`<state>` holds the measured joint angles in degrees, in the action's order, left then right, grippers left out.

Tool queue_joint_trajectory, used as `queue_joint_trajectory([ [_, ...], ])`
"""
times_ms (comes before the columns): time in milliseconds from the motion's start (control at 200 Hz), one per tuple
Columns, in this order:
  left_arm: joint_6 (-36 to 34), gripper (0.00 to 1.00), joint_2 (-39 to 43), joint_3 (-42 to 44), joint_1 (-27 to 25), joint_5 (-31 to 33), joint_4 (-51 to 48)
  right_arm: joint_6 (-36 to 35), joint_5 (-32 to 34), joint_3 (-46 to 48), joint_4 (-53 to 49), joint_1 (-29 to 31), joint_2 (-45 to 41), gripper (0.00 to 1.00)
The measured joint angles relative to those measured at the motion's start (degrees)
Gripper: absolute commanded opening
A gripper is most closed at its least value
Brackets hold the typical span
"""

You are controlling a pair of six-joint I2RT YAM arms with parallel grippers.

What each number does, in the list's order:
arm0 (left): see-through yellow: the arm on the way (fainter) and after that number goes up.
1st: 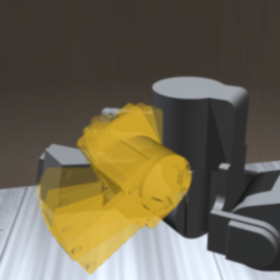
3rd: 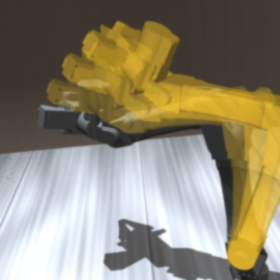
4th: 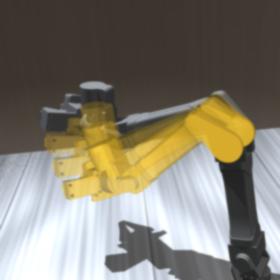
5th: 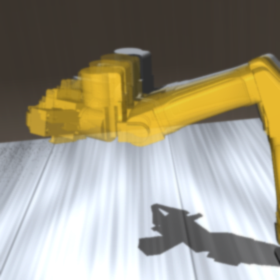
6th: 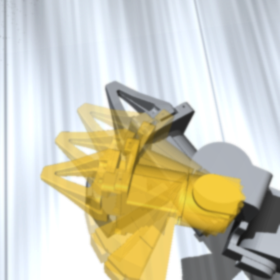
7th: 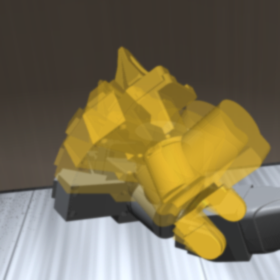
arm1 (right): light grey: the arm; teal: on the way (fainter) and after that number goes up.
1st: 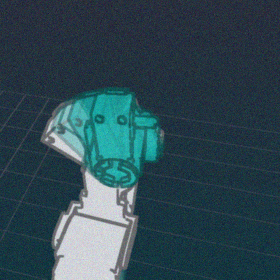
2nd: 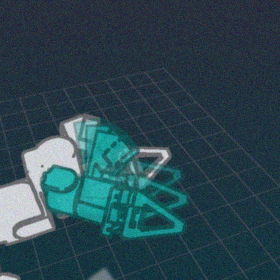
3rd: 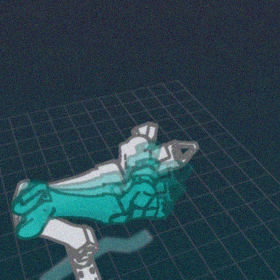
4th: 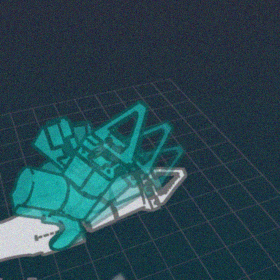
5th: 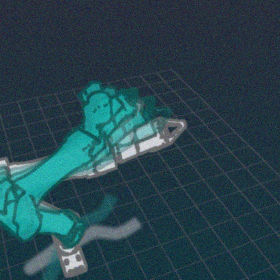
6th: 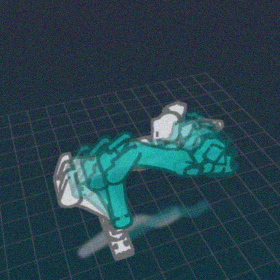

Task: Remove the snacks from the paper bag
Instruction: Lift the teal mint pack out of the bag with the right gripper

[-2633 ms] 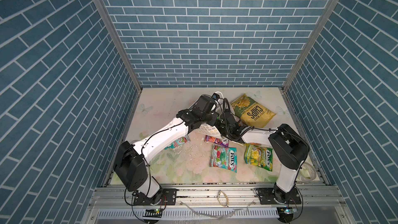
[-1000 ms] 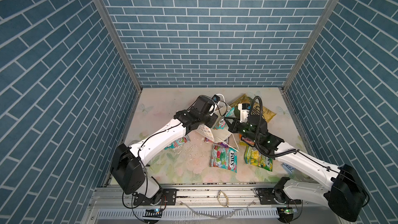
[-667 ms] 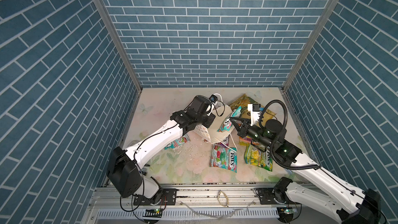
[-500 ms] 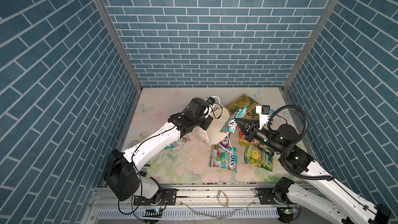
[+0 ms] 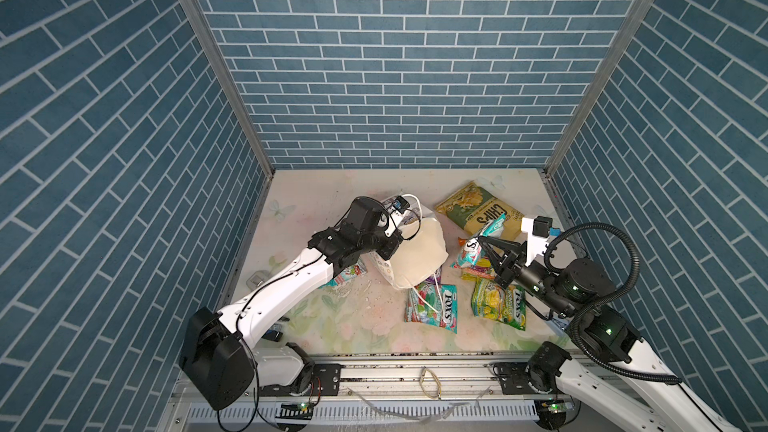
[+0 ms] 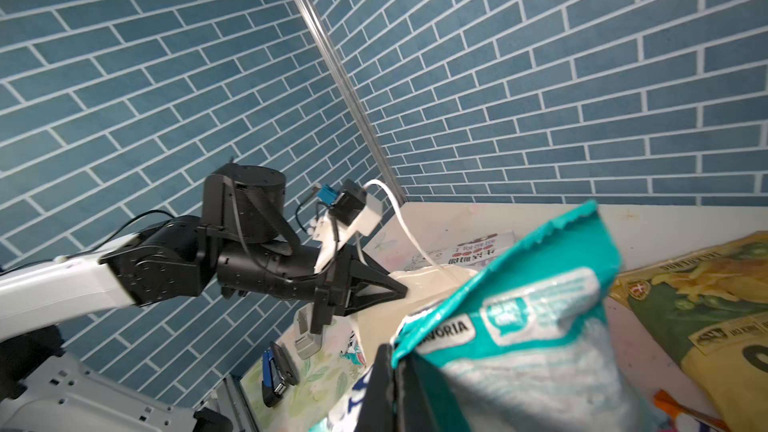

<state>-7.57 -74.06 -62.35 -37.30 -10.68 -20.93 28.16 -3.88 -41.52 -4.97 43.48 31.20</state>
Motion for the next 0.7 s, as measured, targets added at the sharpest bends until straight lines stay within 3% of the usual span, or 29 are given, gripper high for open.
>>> queue_joint_trajectory([
  [400,-0.63,0.01,6.08,2.54,3.72,-5.05,0.39,-0.15,17.05,-3.34,-9.90,-0.07,3.02,0.00],
  [700,3.08,0.01,6.34,0.87,6.05,-5.01,-1.46,-0.20,19.47,-5.70,-11.74,-0.11,7.21,0.00],
])
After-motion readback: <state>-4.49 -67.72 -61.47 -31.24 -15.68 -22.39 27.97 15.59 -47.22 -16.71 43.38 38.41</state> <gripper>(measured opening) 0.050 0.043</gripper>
